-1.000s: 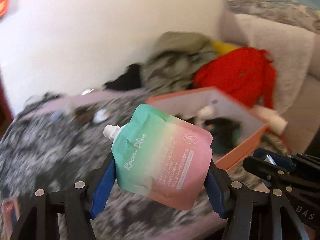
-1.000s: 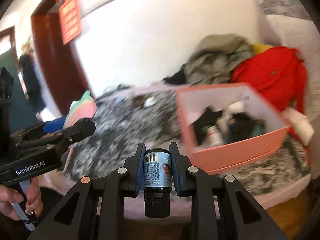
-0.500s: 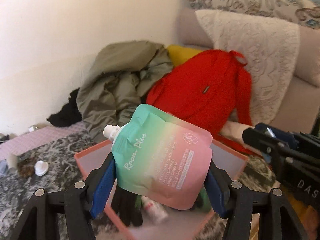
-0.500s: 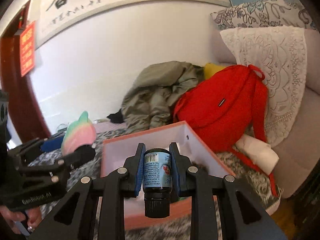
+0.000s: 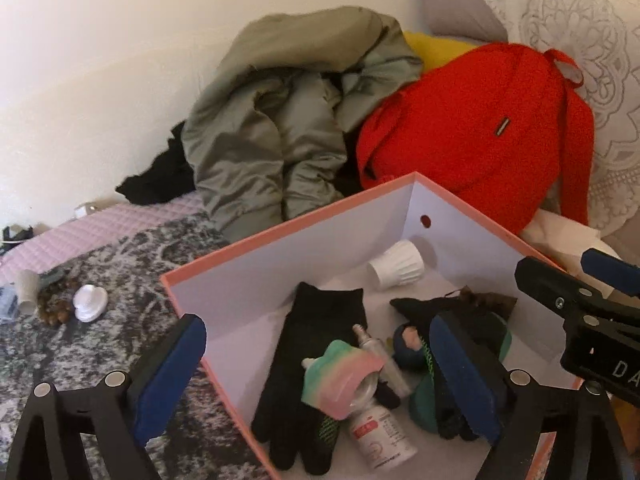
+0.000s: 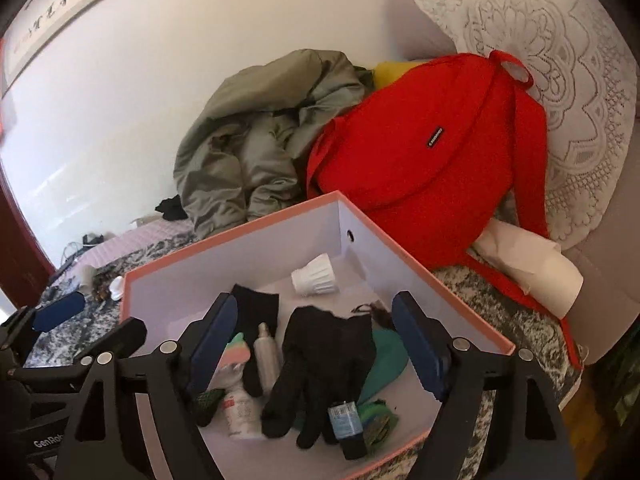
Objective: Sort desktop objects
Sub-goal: 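Carry the bottle and pastel pouch into the pink box and release, then grasp the white cap with the right tool while the left tool grasps the grey bulb cover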
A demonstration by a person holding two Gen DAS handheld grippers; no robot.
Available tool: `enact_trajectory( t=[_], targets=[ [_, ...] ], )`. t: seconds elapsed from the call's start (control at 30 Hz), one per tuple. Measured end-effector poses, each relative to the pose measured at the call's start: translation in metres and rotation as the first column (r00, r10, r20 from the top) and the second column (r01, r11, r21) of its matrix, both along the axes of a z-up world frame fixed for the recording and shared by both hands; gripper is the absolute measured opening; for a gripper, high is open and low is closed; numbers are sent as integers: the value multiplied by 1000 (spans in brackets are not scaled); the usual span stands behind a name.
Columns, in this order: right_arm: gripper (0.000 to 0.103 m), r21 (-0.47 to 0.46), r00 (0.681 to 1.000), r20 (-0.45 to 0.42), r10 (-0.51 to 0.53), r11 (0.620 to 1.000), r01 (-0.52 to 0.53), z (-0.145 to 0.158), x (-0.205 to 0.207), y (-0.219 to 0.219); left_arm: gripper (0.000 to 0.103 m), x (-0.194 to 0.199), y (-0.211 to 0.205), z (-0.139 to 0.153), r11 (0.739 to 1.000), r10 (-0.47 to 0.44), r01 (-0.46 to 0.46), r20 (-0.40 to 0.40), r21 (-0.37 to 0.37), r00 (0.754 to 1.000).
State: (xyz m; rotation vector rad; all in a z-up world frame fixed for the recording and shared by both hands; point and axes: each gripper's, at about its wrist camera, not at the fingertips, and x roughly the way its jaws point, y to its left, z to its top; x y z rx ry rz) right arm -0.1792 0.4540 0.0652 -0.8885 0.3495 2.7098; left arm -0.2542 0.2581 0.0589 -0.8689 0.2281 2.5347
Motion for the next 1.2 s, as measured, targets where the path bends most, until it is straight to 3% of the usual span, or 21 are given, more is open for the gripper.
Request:
enact_trajectory(
  t=[0.33, 0.53, 0.7, 0.87, 0.97, 1.2],
  targets=[
    [90, 30, 994, -99, 49, 998, -47, 52, 61, -61, 99, 56, -68, 43, 998, 59, -57, -96, 24, 994],
    [96, 28, 983, -127, 131, 991, -129, 64, 75, -120, 100, 83, -131, 39, 991, 132, -130, -87, 25, 987],
    [98, 33, 965, -75, 253, 967, -251, 47, 61, -190, 100, 92, -207, 3, 969, 246, -246, -28, -22, 969],
    [98, 19, 927, 5, 375, 927, -375, 12, 25, -265, 100, 75, -298, -29, 910, 415, -414, 55, -23, 908],
    [98, 7, 900, 51, 433, 901, -434, -14, -4, -306, 100, 61, -336, -39, 886, 462, -463, 73, 8, 884],
    [98, -33, 890, 112, 442, 897, -442, -65, -102, -347, 100, -20, -374, -60, 879, 459, -470, 120, 82, 880]
  ],
)
